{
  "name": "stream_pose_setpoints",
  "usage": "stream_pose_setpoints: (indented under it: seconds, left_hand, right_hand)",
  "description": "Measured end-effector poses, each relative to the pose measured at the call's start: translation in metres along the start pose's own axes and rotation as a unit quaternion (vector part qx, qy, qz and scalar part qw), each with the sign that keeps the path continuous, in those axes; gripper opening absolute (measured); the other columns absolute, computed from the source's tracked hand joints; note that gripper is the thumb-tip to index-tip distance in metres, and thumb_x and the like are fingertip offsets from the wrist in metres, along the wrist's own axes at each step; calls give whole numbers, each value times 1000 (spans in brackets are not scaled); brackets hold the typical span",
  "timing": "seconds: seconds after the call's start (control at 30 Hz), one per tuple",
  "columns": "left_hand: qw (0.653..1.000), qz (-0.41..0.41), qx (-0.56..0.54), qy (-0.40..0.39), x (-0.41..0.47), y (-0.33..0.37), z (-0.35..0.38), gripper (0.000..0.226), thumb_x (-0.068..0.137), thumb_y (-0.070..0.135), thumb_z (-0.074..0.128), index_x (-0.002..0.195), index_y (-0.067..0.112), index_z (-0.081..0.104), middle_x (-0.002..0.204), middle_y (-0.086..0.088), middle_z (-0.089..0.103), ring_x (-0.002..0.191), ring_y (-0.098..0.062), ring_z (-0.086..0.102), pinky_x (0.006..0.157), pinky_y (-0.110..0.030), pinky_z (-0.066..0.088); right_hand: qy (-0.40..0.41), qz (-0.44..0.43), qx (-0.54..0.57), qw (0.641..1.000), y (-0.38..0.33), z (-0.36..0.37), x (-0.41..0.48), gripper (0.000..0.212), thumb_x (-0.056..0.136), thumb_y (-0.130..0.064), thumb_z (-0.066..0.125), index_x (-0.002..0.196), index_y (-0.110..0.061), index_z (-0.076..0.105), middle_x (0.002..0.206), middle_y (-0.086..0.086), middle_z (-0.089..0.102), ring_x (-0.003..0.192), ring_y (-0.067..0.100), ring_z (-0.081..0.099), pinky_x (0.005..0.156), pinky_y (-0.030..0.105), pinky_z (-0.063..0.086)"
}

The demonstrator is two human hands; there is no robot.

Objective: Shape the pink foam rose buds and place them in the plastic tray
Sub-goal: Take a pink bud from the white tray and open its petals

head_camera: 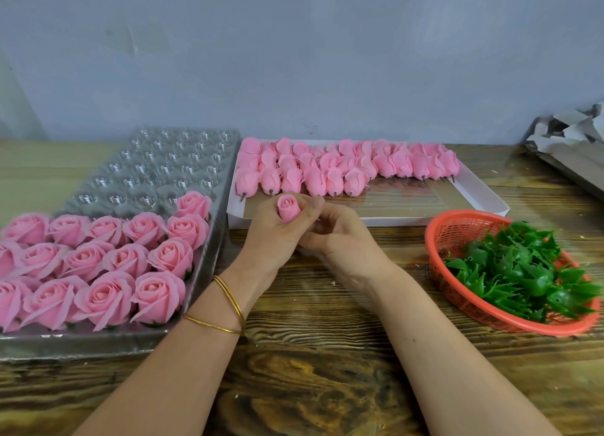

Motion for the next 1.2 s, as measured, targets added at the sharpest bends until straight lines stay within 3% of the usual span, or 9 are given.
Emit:
stream_pose_setpoints:
  seconds: [0.1,0.17,0.37,0.57,0.73,0.87,0.97,1.07,1.2]
  left_hand:
    - [1000,9,16,-8,0,2,0,11,72,43,74,69,33,70,71,9,69,76,-7,67,68,-23,52]
    - [1000,11,9,-11,-1,3,1,8,76,40,72,71,34,71,69,9,69,73,-6,66,66,-21,52]
    - [999,-6,-40,0,-4,4,6,18,77,43,67,76,28,75,75,3,73,74,-6,70,64,-17,52]
    - [999,-9,-34,-10,-5,5,7,16,76,40,68,76,26,75,75,2,73,76,-8,70,65,-19,53]
    - [1000,-13,-11,-3,-2,0,3,7,77,27,75,71,31,73,73,2,72,75,-13,69,69,-27,54]
    - [1000,0,11,-3,-1,-1,2,15,84,24,72,70,29,72,73,4,70,78,-12,67,75,-33,54]
    - [1000,7,17,5,-1,0,2,14,84,26,71,72,30,73,73,4,71,76,-10,66,70,-29,53]
    - [998,22,44,26,-1,0,0,10,84,24,71,77,31,74,79,5,73,79,-7,67,70,-21,53]
    - [986,72,132,65,1,4,-5,20,84,26,71,65,25,66,65,7,67,63,-4,61,58,-17,49]
  right_hand:
    - [-20,14,48,999,1,2,0,41,83,19,57,93,-18,72,85,4,72,89,18,67,86,33,54]
    - [-20,24,65,997,2,1,0,42,82,22,56,99,-13,71,86,6,71,90,20,66,86,32,54]
    - [44,7,-22,999,-4,-1,-2,52,72,23,67,121,5,58,113,35,62,95,29,62,97,49,51]
    - [42,-5,-41,998,-4,-3,-2,47,74,21,65,116,1,64,94,16,69,87,20,64,82,33,54]
    - [11,19,47,999,-1,0,-2,45,75,24,60,109,-4,68,93,8,72,96,20,68,95,39,53]
    - [-2,49,103,993,3,1,0,44,74,28,55,101,-4,69,88,9,73,89,21,68,86,33,55]
    - [29,67,105,992,6,0,3,42,59,16,56,93,-2,71,90,23,60,87,34,52,82,48,41]
    - [85,65,81,991,4,-8,3,49,51,0,51,96,6,69,85,19,58,81,29,51,80,53,45]
    - [136,8,102,985,-8,-18,1,7,69,-9,65,76,-8,65,68,4,60,66,15,53,68,32,45]
Point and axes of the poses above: each hand's wrist, its own x-axis towards the middle knuckle, its own z-axis out of the palm, y = z × x, the point moved 6 cm from there along x, towards the middle knuckle
